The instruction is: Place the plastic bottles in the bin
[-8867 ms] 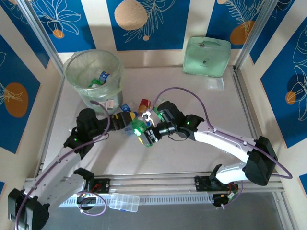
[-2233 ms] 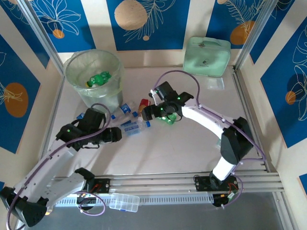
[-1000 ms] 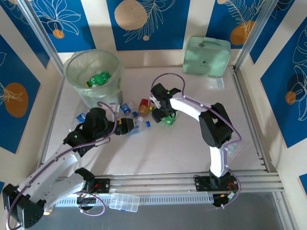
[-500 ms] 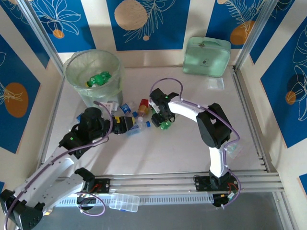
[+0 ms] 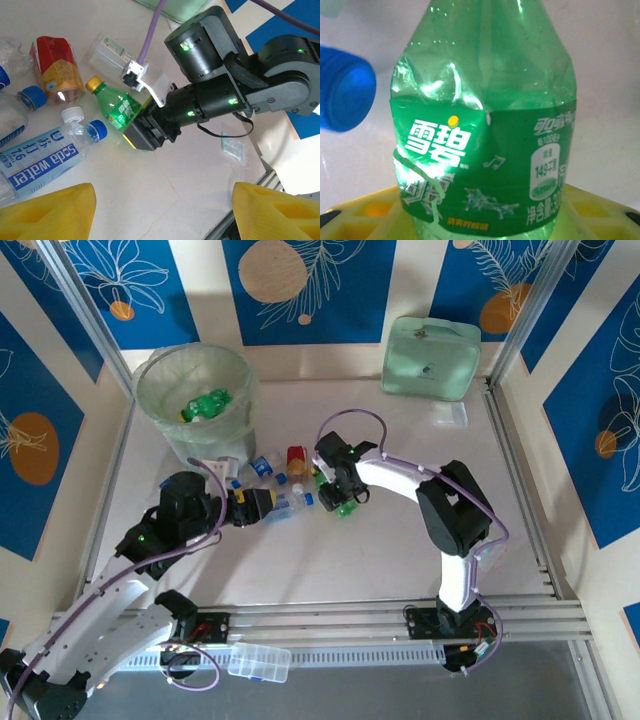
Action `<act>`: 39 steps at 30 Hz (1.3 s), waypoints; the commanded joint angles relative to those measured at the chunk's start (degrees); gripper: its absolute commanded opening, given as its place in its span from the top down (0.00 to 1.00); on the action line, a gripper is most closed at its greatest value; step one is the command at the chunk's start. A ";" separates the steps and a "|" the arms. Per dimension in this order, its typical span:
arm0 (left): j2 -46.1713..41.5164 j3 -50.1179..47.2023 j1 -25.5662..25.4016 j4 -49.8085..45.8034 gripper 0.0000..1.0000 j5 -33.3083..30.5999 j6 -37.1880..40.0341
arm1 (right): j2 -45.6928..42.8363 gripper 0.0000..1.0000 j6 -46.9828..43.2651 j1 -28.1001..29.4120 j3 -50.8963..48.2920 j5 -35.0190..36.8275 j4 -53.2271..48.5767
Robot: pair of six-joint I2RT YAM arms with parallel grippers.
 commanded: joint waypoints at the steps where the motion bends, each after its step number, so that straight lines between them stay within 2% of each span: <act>1: -2.16 -1.59 -0.23 -0.54 0.28 -3.56 -2.15 | -5.28 0.48 2.00 0.57 -1.70 -3.64 -0.30; 8: -3.77 -5.14 -0.21 0.17 0.27 -6.12 -4.56 | -15.19 0.49 5.07 2.00 -6.47 -5.83 0.71; 16: -1.75 -5.78 -0.14 5.27 0.25 1.55 -7.00 | -28.73 0.49 10.08 3.94 -11.98 -9.71 4.15; 21: -0.22 -7.36 -0.14 14.55 0.18 5.96 -8.44 | -36.79 0.49 12.23 5.27 -14.21 -11.60 7.56; 25: 1.62 -5.80 -0.05 18.27 0.17 8.12 -4.92 | -41.39 0.49 13.45 5.27 -16.47 -14.64 11.68; 29: 5.46 -10.71 0.03 34.63 0.13 7.82 -8.35 | -44.66 0.49 14.35 5.27 -18.83 -16.48 15.41; 32: 10.69 -11.19 0.08 44.32 0.12 10.42 -11.22 | -45.95 0.49 14.84 5.35 -20.19 -18.35 18.14; 36: 16.76 -13.58 0.03 62.39 0.11 15.80 -18.20 | -46.30 0.48 15.50 5.62 -20.95 -19.27 20.97; 39: 20.93 -13.14 0.07 69.00 0.10 19.51 -21.21 | -46.18 0.48 16.23 5.99 -21.03 -20.97 22.45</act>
